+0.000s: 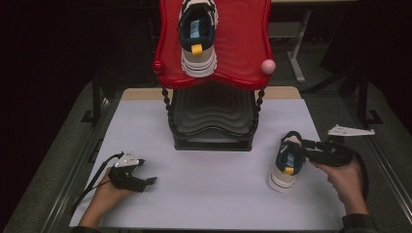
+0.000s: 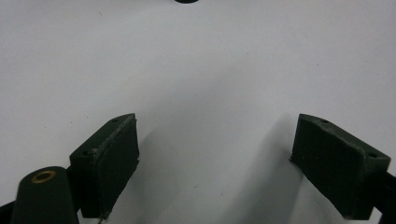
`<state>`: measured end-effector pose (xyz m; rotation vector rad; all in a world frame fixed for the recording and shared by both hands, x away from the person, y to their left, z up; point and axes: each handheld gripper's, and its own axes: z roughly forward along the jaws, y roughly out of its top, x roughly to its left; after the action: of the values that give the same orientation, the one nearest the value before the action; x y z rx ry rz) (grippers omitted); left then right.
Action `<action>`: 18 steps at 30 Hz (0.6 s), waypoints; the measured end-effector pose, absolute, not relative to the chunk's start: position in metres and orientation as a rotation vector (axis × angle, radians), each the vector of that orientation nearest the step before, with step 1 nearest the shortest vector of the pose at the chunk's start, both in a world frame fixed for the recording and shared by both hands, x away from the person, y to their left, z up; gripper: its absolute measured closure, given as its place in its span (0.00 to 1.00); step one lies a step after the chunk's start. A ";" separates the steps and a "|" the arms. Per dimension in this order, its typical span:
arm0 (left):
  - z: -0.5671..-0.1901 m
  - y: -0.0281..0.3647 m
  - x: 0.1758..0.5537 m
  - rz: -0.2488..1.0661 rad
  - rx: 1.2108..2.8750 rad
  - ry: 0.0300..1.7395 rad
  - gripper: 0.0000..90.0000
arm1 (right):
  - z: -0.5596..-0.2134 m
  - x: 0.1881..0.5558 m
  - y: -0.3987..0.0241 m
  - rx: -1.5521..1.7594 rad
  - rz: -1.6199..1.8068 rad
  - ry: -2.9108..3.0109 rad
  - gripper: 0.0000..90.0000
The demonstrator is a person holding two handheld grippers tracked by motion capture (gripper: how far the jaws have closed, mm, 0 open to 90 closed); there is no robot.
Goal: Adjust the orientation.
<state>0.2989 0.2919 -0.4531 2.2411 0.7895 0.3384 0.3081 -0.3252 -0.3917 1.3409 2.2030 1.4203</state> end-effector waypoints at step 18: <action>-0.453 0.292 0.299 0.337 2.239 0.791 0.16 | -0.404 0.322 -0.318 1.317 1.404 2.254 0.68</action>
<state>0.2990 0.2919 -0.4532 2.2394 0.7908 0.3368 0.3219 -0.3184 -0.4040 1.3166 2.2539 1.4038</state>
